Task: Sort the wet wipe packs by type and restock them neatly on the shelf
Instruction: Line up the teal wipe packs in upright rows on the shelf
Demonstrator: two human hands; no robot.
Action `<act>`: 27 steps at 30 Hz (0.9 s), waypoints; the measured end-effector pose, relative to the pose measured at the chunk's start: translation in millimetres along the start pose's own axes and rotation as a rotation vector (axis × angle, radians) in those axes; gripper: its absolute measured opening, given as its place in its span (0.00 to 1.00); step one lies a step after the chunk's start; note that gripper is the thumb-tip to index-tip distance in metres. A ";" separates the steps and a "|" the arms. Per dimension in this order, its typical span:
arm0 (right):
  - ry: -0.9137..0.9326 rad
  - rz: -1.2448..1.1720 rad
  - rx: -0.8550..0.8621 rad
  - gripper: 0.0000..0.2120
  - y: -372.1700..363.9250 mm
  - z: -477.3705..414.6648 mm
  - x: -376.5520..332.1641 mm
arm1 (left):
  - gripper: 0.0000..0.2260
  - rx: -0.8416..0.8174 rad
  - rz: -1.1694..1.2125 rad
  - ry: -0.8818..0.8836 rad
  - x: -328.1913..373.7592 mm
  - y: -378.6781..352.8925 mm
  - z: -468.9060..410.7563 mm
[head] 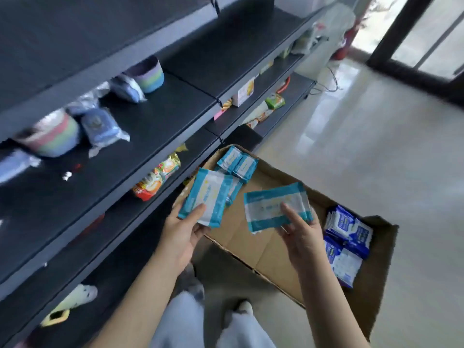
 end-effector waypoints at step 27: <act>0.152 0.334 -0.938 0.11 -423.4 428.0 135.0 | 0.08 0.659 0.106 -0.878 322.9 430.5 421.4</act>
Point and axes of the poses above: each hand's wrist, its own z-axis away from the middle knuckle, its own y-axis out of the back of the hand, x = y × z, the point moved 8 cm from there along -z, towards the middle knuckle, and after that the axes turned 11 degrees about z, right-handed, at the moved point
